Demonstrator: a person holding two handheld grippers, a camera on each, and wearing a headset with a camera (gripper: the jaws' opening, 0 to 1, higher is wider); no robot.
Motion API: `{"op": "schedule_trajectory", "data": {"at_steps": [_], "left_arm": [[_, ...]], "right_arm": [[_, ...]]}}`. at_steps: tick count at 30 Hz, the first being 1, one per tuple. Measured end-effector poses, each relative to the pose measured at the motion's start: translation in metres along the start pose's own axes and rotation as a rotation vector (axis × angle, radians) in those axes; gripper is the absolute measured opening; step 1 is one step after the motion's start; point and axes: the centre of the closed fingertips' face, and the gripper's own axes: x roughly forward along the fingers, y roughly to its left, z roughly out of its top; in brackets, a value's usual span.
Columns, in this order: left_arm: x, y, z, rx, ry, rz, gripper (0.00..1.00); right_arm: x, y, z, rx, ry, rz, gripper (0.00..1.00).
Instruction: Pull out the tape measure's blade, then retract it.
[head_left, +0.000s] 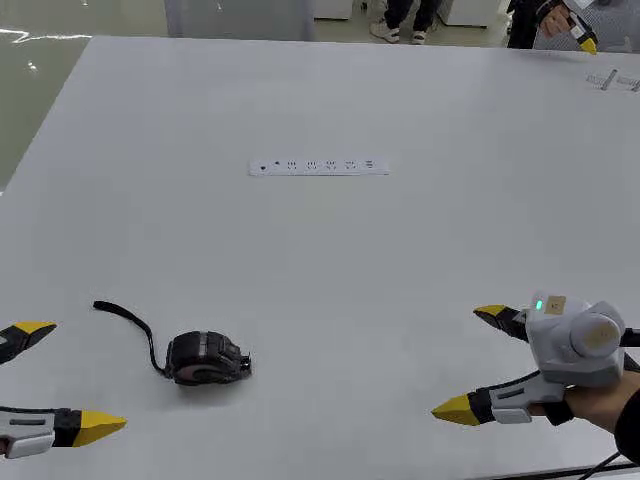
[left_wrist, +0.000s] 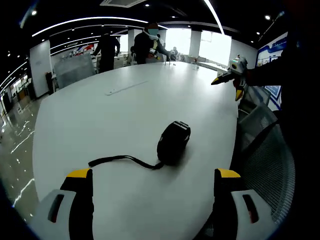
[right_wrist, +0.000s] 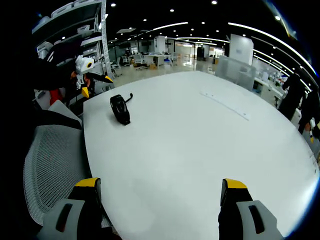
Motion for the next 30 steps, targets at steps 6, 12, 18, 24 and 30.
{"op": "schedule_trajectory", "data": {"at_steps": [6,12,18,24,30], "left_arm": [[0.016,-0.005,0.015,0.100,0.045,-0.075,0.98],[0.030,-0.010,0.024,0.172,0.074,-0.125,0.97],[0.044,-0.014,0.022,0.237,0.141,-0.176,0.92],[0.056,-0.019,0.023,0.257,0.164,-0.210,0.90],[0.070,-0.028,0.022,0.283,0.201,-0.240,0.85]], "right_arm": [[0.015,0.004,0.017,-0.026,0.003,0.037,0.99],[0.027,0.009,0.030,-0.051,0.000,0.060,0.99],[0.041,0.013,0.038,-0.081,0.013,0.084,0.99],[0.055,0.013,0.047,-0.117,0.002,0.091,0.99],[0.068,0.018,0.055,-0.147,-0.007,0.111,0.99]]}}
